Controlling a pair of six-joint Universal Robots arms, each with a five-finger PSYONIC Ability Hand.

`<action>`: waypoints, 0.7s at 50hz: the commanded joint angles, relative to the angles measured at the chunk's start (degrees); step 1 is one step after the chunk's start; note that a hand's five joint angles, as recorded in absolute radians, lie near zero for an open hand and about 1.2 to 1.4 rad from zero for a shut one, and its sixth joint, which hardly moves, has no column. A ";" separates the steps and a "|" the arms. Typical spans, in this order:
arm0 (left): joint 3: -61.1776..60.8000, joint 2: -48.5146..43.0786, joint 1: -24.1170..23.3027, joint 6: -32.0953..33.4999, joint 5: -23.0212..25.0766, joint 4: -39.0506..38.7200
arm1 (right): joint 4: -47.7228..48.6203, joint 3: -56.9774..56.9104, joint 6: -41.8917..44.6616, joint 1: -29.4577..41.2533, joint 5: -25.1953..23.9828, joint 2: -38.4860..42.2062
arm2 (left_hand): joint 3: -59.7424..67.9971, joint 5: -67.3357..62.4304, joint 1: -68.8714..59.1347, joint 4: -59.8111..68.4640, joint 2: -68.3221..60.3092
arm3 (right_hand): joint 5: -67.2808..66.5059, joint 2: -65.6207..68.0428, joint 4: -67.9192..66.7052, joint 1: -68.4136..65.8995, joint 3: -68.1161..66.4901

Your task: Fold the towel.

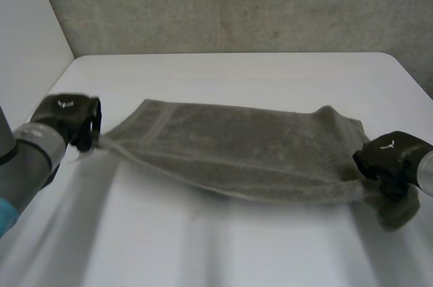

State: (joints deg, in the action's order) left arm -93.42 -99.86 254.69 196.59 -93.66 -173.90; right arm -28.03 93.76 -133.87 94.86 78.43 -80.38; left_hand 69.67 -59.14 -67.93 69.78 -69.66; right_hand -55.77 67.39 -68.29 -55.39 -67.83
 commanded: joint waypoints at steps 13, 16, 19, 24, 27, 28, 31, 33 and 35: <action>23.05 -13.68 -0.87 8.29 -1.52 -5.83 | 13.75 -27.89 5.03 8.32 5.66 17.00 | 10.33 -10.86 -12.07 10.22 -10.34 | -14.23 12.61 -11.71 -24.61 -12.17; 36.84 -17.20 -2.18 7.06 -2.57 -8.03 | 24.11 -35.81 2.05 8.50 7.60 17.63 | 10.33 -10.86 -12.07 10.22 -10.34 | -14.23 12.61 -11.71 -24.61 -12.17; 50.64 -20.19 -3.32 3.82 -2.84 -10.31 | 36.06 -41.01 -1.29 8.50 8.14 16.58 | 10.33 -10.86 -12.07 10.22 -10.34 | -14.23 12.61 -11.71 -24.61 -12.17; 63.60 -21.26 -2.89 -2.94 -4.42 -15.05 | 50.58 -41.39 -5.25 8.41 7.79 12.54 | 10.33 -10.86 -12.07 10.22 -10.34 | -14.23 12.61 -11.71 -24.61 -12.17; 64.59 -21.00 -2.71 -6.38 -5.30 -17.43 | 54.39 -39.89 -6.84 8.41 7.26 11.13 | 10.33 -10.86 -12.07 10.22 -10.34 | -14.23 12.61 -11.71 -24.61 -12.17; 64.59 -20.99 -2.71 -6.39 -5.30 -17.44 | 54.40 -39.89 -6.84 8.41 7.26 11.12 | 10.33 -10.86 -12.07 10.22 -10.34 | -14.23 12.61 -11.71 -24.61 -12.17; 62.83 -20.90 -2.71 -7.80 -5.66 -17.79 | 53.43 -38.13 -7.55 8.50 5.24 11.03 | 10.33 -10.86 -12.07 10.22 -10.34 | -14.23 12.61 -11.71 -24.61 -12.17; 60.20 -20.55 -2.62 -7.89 -5.57 -17.53 | 50.29 -35.94 -7.55 7.98 1.66 11.56 | 10.33 -10.86 -12.07 10.22 -10.34 | -14.23 12.61 -11.71 -24.61 -12.17; 51.81 -18.72 -2.54 -8.15 -5.48 -17.18 | 47.74 -34.63 -7.46 7.89 -0.71 12.00 | 10.33 -10.86 -12.07 10.22 -10.34 | -14.23 12.61 -11.71 -24.61 -12.17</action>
State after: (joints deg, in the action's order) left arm -29.83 -121.28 251.87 189.90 -99.14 -191.41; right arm 25.87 54.70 -141.28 103.23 83.94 -69.15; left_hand 69.72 -59.36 -68.19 69.78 -69.66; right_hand -56.31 67.51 -68.30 -55.39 -67.87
